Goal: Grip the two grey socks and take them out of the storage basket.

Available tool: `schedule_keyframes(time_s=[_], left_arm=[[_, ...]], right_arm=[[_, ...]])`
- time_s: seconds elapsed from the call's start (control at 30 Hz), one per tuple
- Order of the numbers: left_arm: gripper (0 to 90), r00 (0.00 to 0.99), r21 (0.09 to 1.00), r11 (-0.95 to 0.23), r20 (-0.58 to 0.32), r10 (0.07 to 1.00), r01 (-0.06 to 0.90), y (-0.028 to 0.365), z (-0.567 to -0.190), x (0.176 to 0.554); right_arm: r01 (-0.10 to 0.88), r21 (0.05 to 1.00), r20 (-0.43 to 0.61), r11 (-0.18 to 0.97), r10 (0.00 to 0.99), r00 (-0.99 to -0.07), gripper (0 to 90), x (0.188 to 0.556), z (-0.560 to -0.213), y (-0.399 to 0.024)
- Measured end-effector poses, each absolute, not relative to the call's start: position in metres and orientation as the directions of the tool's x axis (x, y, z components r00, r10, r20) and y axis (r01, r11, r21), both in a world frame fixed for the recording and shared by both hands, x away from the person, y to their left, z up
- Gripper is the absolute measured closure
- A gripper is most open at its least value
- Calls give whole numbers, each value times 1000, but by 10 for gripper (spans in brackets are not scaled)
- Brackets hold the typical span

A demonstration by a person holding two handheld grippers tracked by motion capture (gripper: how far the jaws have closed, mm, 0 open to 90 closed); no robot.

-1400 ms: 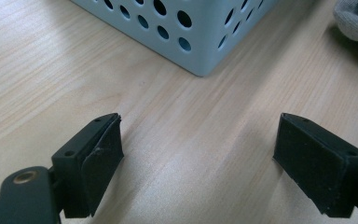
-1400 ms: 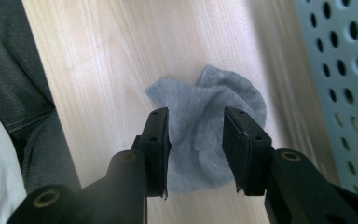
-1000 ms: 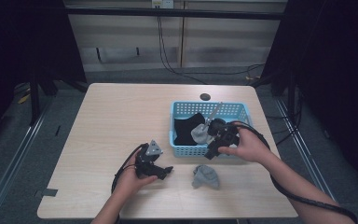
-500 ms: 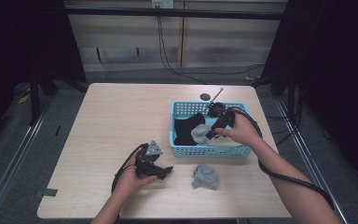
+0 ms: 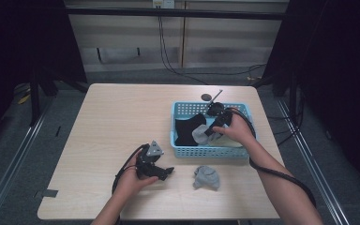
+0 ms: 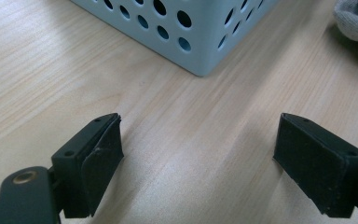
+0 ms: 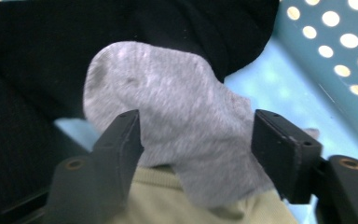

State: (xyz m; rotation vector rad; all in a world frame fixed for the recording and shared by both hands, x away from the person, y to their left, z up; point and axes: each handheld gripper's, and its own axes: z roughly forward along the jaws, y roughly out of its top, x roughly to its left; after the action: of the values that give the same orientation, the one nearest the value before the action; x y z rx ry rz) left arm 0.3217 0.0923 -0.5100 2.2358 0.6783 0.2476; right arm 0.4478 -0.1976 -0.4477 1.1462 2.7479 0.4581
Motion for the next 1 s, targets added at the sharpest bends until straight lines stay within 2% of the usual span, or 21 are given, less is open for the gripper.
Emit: schedule_keyframes(time_s=[0.23, 0.43, 0.6, 0.77, 0.83, 0.93, 1.0], left_arm=[[145, 843, 725, -569, -29, 537, 388, 93, -510, 322], [145, 843, 725, -569, -29, 537, 388, 93, -510, 322], [145, 843, 725, -569, -29, 538, 388, 93, -510, 322], [145, 843, 725, -569, -29, 537, 388, 93, -510, 322], [145, 839, 729, -560, -35, 543, 392, 92, -510, 322], [145, 839, 729, -561, -34, 543, 392, 92, -510, 322], [145, 839, 729, -561, -34, 543, 393, 92, -510, 322]], right_arm=[[677, 320, -4, 663, 715, -699, 347, 453, -461, -196], [681, 302, 19, 668, 710, -704, 468, 453, -467, -196], [675, 280, 24, 683, 697, -716, 636, 451, -468, -196], [658, 243, 15, 713, 675, -738, 854, 448, -464, -194], [654, 232, 19, 720, 669, -743, 900, 448, -463, -193], [641, 221, 1, 735, 657, -754, 890, 448, -460, -191], [656, 247, 12, 713, 674, -738, 764, 449, -456, -192]])
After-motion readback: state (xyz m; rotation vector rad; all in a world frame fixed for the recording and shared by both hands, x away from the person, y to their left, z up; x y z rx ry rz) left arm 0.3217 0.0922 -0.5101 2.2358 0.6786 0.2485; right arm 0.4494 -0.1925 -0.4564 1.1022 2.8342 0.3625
